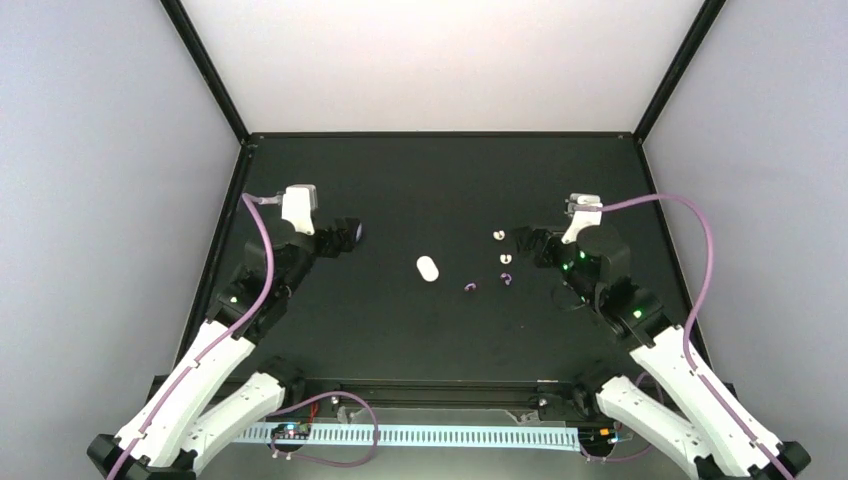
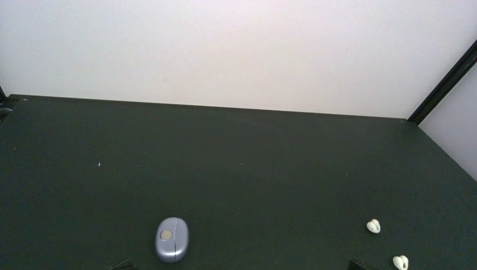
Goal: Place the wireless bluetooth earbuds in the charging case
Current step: Pick up the charging case at the center of the board.
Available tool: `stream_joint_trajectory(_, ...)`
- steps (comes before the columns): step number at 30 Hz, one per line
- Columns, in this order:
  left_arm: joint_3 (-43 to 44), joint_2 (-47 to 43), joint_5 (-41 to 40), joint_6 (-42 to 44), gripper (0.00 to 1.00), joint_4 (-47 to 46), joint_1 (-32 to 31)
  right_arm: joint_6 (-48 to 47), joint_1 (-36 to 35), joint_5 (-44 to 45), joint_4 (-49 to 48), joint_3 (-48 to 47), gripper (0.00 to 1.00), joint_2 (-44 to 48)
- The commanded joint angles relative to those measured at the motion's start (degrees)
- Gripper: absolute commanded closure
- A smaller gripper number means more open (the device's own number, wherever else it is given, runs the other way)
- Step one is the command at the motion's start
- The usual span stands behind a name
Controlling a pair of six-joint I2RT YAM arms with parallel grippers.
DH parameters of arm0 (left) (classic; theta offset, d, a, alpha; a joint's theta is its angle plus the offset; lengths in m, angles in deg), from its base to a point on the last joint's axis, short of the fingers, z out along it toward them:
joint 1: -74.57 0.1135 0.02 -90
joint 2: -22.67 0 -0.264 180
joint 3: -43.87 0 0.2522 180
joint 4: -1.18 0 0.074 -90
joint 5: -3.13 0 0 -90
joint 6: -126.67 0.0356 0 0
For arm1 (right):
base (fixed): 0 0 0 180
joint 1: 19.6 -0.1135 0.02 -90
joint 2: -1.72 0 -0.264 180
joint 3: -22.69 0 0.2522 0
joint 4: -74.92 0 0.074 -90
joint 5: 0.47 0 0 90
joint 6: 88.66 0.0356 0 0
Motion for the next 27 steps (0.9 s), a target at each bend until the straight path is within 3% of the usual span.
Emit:
stream_joint_trajectory(1,-0.23,-0.77,0.94,-0.86,0.01,-1.1,0.4,-1.04,0.36,0.65,-2.74,3.18,0.0,3.94)
stream_joint_trajectory(7,-1.08,-1.35,1.52,-0.11,0.01,-1.89,0.4,-4.28,0.39,-6.68,-2.98,3.7,0.0,5.16)
stream_joint_trajectory(13,-1.39,-0.56,3.3,-0.31,0.01,-2.38,0.4,-4.74,0.3,-13.44,-2.9,2.29,0.0,-0.63)
stream_joint_trajectory(16,-1.92,-0.77,3.95,-0.84,0.01,-3.12,0.4,-2.66,-0.67,-16.96,-5.93,3.72,0.02,-5.37)
stream_joint_trajectory(27,-2.66,-1.79,7.51,1.06,0.01,-3.7,0.42,0.24,-9.85,-13.81,-10.77,-1.91,0.16,-29.54)
